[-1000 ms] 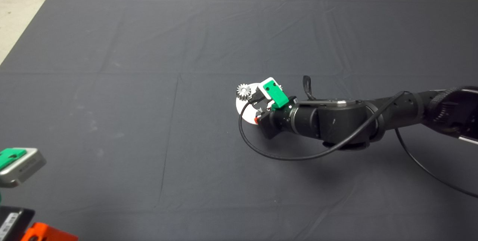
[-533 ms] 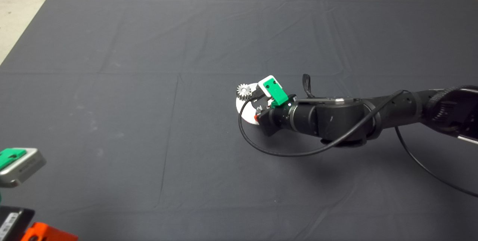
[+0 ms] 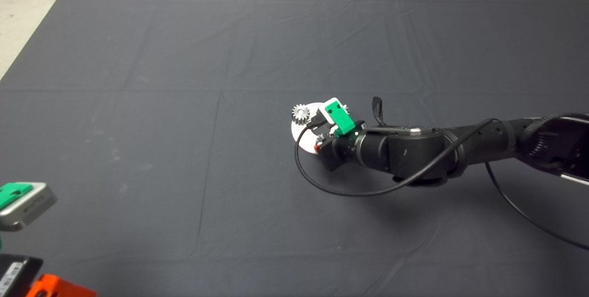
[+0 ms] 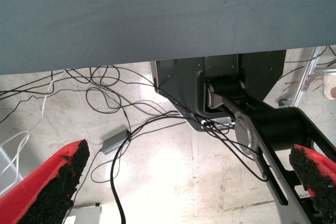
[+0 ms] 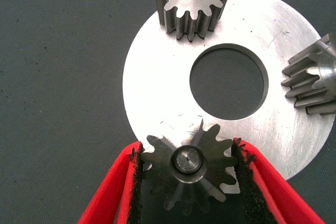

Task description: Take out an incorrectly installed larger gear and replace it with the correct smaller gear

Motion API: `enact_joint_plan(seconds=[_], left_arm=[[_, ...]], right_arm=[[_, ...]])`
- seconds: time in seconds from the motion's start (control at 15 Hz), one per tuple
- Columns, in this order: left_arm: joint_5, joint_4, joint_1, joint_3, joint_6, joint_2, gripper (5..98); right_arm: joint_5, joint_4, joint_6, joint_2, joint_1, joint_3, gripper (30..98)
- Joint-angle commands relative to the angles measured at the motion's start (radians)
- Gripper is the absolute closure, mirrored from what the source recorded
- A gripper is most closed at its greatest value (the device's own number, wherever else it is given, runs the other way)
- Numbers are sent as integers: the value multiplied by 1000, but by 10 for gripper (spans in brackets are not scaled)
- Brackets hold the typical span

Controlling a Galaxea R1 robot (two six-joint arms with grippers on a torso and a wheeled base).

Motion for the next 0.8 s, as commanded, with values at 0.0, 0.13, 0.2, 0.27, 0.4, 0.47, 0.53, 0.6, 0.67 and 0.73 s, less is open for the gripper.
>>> enact_joint_plan(seconds=[0.0, 0.13, 0.2, 0.27, 0.4, 0.47, 0.53, 0.6, 0.67, 0.73], left_arm=[[6, -15, 1, 16, -1, -5, 58], [6, -15, 1, 16, -1, -5, 58], [6, -15, 1, 16, -1, -5, 58], [5, -15, 1, 16, -1, -5, 58], [6, -15, 1, 16, -1, -5, 58], [5, -15, 1, 16, -1, -5, 58], [5, -15, 1, 16, -1, -5, 58], [5, -15, 1, 16, -1, -5, 58], [5, -15, 1, 16, 0, -5, 58], [5, -15, 1, 14, 1, -5, 58]], right_arm=[[-5, -25, 4, -6, 15, 6, 881], [-5, -25, 3, -1, 14, 6, 880], [-5, -25, 4, -2, 14, 6, 880], [-5, -25, 4, -1, 16, 6, 880], [-5, -25, 4, -2, 16, 10, 871], [-5, -25, 5, -1, 16, 11, 870], [-7, -25, 6, -2, 16, 12, 870], [-17, -24, 11, -6, 19, 23, 852], [-26, -25, 13, -7, 22, 43, 852], [-30, -24, 12, -6, 22, 45, 852]])
